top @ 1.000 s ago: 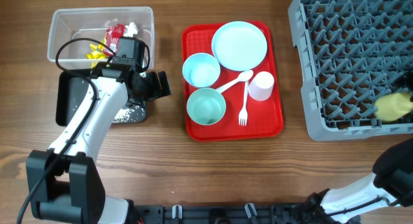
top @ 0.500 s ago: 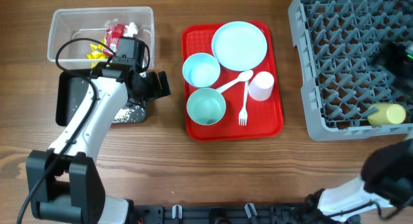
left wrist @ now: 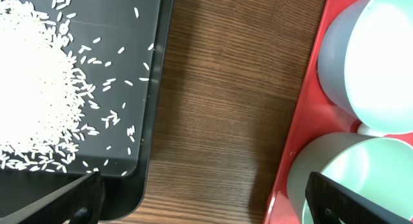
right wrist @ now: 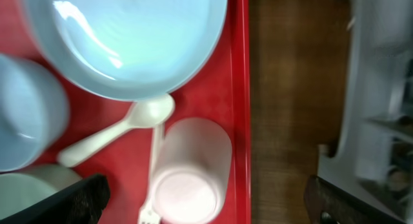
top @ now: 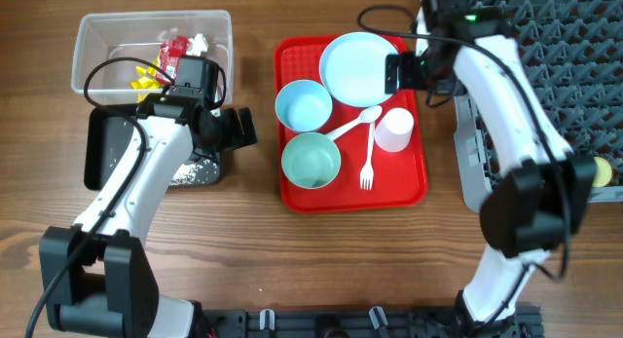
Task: Sort waste into correct bins and load items into the dishwasher rack
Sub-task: 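Move the right gripper back toward the red tray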
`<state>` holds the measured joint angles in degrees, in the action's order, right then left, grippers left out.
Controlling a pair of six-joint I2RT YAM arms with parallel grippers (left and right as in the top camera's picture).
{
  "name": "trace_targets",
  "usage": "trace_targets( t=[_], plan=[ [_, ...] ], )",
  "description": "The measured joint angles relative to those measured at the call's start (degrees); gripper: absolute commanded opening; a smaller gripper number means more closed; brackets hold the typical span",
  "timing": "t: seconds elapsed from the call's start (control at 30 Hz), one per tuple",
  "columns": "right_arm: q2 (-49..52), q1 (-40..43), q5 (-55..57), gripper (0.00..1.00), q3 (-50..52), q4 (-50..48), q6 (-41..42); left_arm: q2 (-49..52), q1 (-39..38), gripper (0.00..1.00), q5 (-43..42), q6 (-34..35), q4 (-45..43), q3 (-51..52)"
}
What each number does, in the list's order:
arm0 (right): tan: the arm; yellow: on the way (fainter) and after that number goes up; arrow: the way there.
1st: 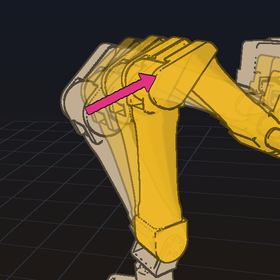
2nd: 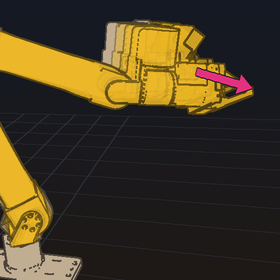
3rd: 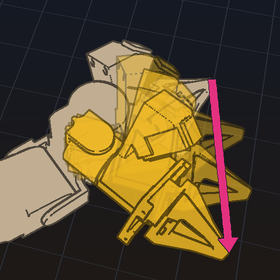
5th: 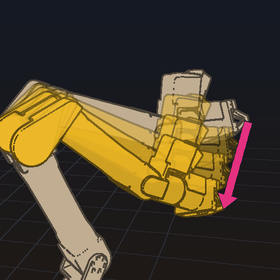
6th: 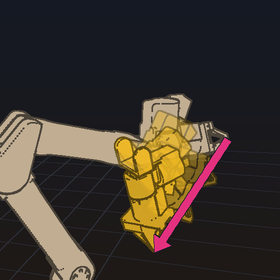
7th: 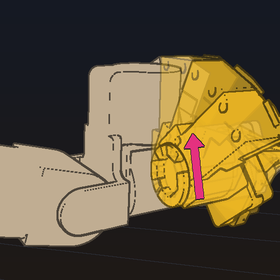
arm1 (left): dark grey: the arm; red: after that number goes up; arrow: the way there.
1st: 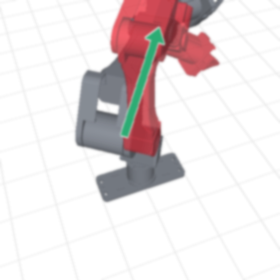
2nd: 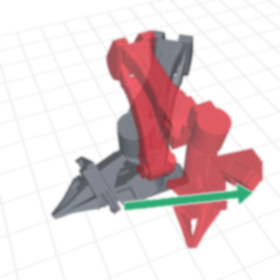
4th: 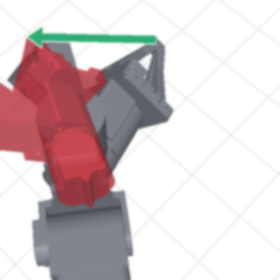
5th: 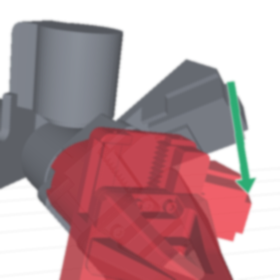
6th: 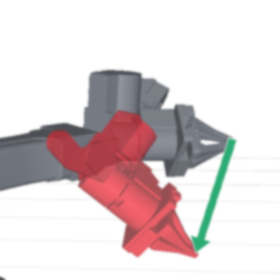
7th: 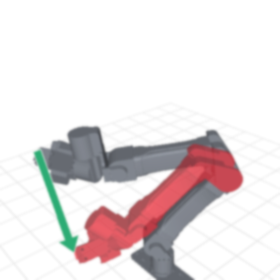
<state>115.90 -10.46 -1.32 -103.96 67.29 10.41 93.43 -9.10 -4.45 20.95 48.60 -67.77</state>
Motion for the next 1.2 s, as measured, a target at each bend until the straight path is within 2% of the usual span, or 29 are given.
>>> trace_targets(
  t=[0.13,0.57,0.83,0.97,1.2],
  plan=[
    [5.81,0.04,-1.29,0.96,0.04,1.38,0.0,0.0,0.0,1.0,0.0,0.0,-0.02,0.0],
    [6.03,-3.23,-2.51,0.9,7.96,-2.49,1.79,0.0,0.0,1.0,0.0,0.0,0.0,0.0],
    [6.03,-3.43,0.57,0.73,10.23,-4.63,5.31,0.0,0.0,1.0,0.0,0.0,-0.02,0.0],
    [6.03,-3.82,1.99,0.56,10.23,-4.55,6.08,0.0,0.0,1.0,0.0,0.0,-0.02,0.0],
    [6.03,-3.85,2.36,0.54,10.08,-2.25,6.23,0.0,0.0,1.0,0.0,0.0,-0.02,0.0]
  ],
)
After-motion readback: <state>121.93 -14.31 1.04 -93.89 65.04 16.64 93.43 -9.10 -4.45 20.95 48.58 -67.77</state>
